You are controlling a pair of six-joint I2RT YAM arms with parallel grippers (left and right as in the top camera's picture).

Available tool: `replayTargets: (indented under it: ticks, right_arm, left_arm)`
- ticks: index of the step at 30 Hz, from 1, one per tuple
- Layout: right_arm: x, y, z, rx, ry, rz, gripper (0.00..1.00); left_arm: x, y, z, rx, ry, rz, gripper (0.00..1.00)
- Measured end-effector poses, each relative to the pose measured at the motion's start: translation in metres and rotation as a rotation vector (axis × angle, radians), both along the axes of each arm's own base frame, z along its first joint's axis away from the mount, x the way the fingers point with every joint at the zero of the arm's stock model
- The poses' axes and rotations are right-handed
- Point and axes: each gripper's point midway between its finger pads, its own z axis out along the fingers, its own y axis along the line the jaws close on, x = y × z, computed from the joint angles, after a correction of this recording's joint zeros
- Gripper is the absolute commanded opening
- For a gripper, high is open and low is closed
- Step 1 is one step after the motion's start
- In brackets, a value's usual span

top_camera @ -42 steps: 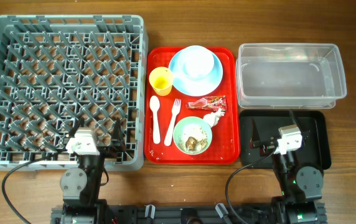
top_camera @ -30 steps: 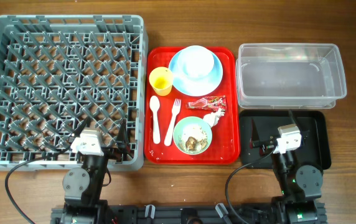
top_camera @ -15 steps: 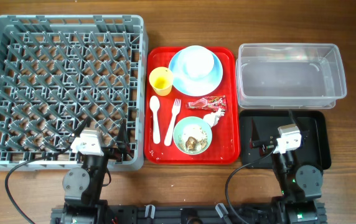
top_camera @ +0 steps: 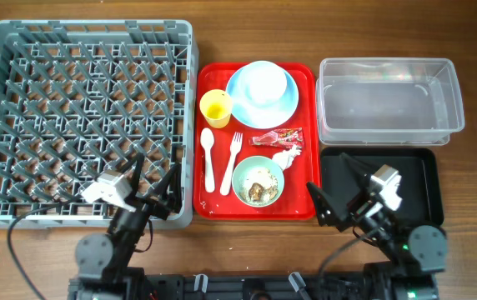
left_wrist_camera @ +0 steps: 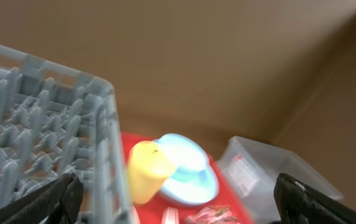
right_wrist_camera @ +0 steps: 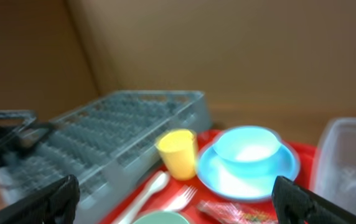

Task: Sort waste into correct bins and load items into the dishwasher rack
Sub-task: 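Reach the right gripper to the yellow cup on the red tray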

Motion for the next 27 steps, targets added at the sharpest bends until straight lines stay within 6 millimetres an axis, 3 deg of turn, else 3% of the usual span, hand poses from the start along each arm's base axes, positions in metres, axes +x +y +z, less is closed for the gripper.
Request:
replayTargets:
  ticks: [2,3,6,7,10,12,14,17,20,22,23,25,27]
  right_arm:
    - [-0.011,0.009,0.048,0.012,0.037,0.077,1.00]
    - [-0.012,0.012,0.051,-0.005,0.138,0.099,1.00]
    - [0.005,0.019,0.075,-0.039,0.362,0.143,1.00]
    - [0.021,0.023,0.091,-0.038,0.397,0.164,1.00]
    - [0.041,0.036,0.082,0.021,0.521,0.254,1.00]
    - [0.057,0.046,0.074,0.080,0.598,0.318,0.99]
    - [0.058,0.070,0.055,0.086,0.728,0.378,0.99]
    - [0.057,0.115,0.027,-0.081,0.894,0.351,0.99]
    - [0.097,0.160,0.005,-0.372,0.909,0.193,1.00]
    - [0.144,0.178,-0.017,-0.435,0.895,0.112,0.81]
    - [0.171,0.190,-0.035,-0.446,0.878,0.086,0.68]
    - [0.198,0.198,-0.081,-0.463,0.903,0.027,0.65]
    - [0.214,0.199,-0.113,-0.467,0.927,-0.042,0.64]
  left_arm:
    - [-0.014,-0.003,0.054,-0.021,-0.019,-0.028,1.00]
    - [-0.020,-0.003,0.069,-0.020,0.037,-0.034,1.00]
    - [-0.025,-0.004,0.083,0.022,0.299,-0.040,1.00]
    - [-0.023,-0.005,0.092,0.062,0.430,-0.049,1.00]
    - [-0.013,-0.007,0.100,0.102,0.595,-0.061,1.00]
    - [-0.007,-0.010,0.092,0.105,0.666,-0.080,1.00]
    - [-0.005,-0.013,0.084,0.102,0.708,-0.095,1.00]
    - [-0.005,-0.013,0.084,0.100,0.708,-0.101,1.00]
    - [-0.006,-0.013,0.083,0.101,0.715,-0.101,1.00]
    - [-0.009,-0.013,0.080,0.101,0.734,-0.102,1.00]
    - [-0.010,-0.013,0.079,0.102,0.739,-0.102,1.00]
    - [-0.012,-0.013,0.077,0.103,0.752,-0.103,1.00]
    - [-0.015,-0.013,0.073,0.103,0.773,-0.103,1.00]
